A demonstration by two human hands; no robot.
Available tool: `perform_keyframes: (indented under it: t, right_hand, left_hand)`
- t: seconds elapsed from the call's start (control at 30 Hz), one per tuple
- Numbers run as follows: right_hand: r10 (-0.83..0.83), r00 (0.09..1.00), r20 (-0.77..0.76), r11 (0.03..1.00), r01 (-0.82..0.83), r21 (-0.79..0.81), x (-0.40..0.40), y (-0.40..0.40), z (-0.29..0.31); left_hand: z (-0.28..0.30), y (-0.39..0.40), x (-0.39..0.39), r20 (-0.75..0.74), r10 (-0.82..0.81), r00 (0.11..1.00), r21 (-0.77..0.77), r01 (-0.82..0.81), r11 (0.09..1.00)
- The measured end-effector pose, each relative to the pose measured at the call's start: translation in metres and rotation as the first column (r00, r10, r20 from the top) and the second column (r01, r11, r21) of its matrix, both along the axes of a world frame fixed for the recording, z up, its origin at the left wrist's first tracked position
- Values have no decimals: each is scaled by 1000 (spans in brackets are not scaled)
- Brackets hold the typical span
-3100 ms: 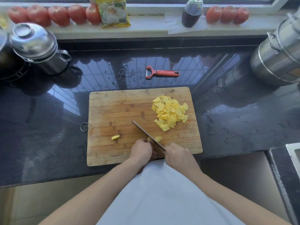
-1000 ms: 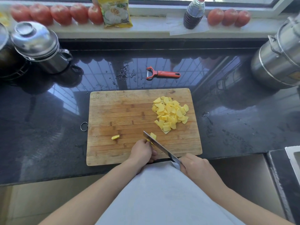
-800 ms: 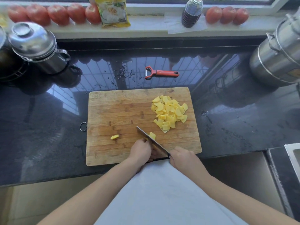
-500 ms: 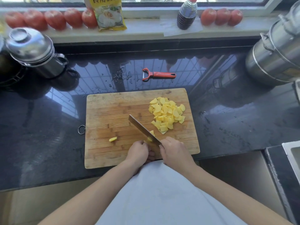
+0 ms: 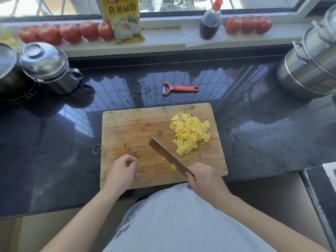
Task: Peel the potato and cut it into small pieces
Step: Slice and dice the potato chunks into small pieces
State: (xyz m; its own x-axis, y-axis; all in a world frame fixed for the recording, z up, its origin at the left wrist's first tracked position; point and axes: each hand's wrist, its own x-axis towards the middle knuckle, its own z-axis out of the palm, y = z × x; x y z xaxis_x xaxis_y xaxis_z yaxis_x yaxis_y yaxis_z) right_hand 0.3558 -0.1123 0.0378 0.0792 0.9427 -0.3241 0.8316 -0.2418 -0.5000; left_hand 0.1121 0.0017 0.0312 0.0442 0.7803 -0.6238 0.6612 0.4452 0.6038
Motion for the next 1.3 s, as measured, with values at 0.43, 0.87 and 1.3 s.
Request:
perform_keyframes:
  t: [0.43, 0.87, 1.3]
  right_hand:
    - [-213, 974, 70, 974, 218, -57, 25, 48, 10]
    - [38, 997, -70, 982, -50, -180, -3, 12, 12]
    - [-200, 976, 87, 978, 205, -51, 38, 48, 18]
  left_hand:
    - [-23, -4, -17, -328, -163, 930, 221, 244, 944]
    - [-25, 13, -3, -452, -349, 821, 333, 518, 788]
    - [-27, 3, 51, -71, -120, 990, 15, 121, 993]
